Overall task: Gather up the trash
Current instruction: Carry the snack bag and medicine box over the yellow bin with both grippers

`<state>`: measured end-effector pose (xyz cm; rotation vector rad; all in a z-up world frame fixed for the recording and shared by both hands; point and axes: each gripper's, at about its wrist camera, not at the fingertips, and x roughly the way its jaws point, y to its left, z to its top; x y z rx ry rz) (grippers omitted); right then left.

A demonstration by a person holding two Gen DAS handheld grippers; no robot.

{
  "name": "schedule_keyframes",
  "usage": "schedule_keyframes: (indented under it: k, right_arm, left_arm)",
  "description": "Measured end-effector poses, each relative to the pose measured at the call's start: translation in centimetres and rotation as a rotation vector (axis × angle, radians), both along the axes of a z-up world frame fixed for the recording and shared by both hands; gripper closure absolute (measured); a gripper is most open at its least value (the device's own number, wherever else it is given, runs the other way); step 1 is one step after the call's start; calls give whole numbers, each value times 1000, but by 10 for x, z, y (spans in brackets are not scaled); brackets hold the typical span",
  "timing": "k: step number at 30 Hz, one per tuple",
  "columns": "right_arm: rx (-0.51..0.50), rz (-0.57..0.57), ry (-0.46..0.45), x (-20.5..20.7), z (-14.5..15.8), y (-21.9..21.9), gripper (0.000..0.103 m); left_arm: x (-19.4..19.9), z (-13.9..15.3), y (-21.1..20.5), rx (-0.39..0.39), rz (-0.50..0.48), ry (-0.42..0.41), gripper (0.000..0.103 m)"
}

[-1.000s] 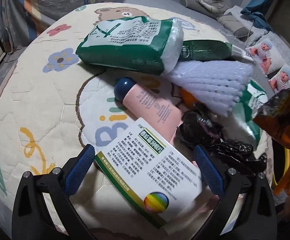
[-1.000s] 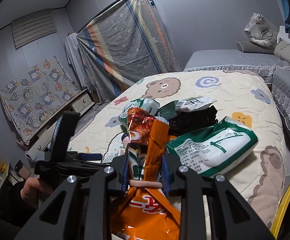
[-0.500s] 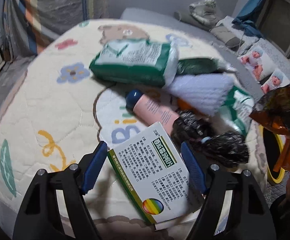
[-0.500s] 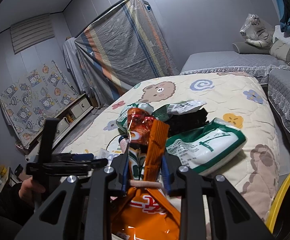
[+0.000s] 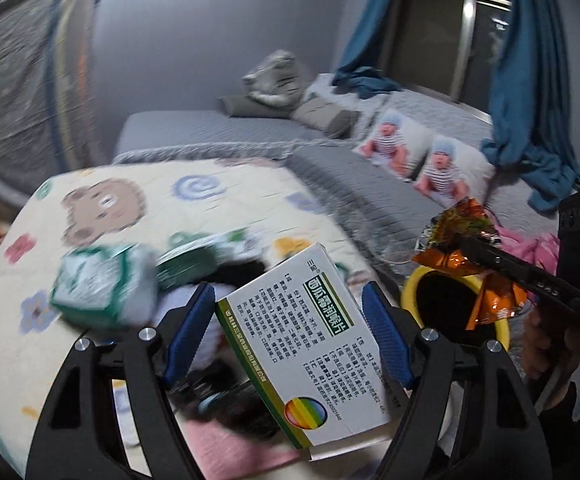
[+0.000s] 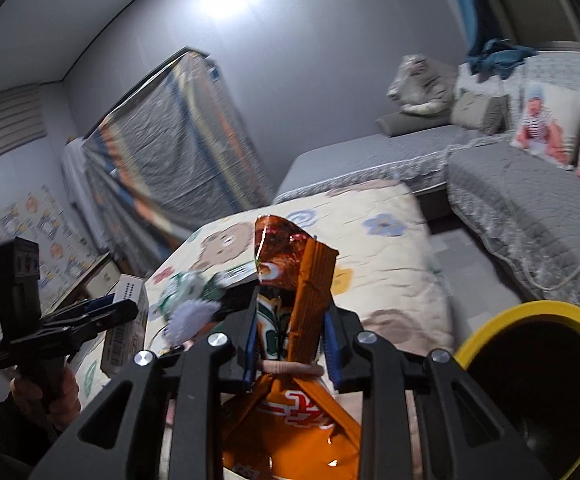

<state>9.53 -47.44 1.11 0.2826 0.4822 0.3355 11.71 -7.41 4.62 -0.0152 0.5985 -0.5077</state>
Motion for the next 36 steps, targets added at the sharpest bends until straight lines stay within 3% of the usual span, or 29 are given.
schedule_keyframes:
  k: [8,18,29,36]
  right_arm:
    - [-53,-276,-1,-26,-9,-70,79]
    - [-92,-500,79,-46,-54,-124,78]
    - [-52,-587,182,-37,-89,-157,78]
    - [-30,-611,217,-35,-102,-171,78]
  left_arm:
    - [15,7,-106,-41,-221,-33,31]
    - [24,-18,-196,-51,-352,-11,31]
    - [27,-61,-264,8,-424,59,31]
    - [32,-75,-283,22,-426,86,31]
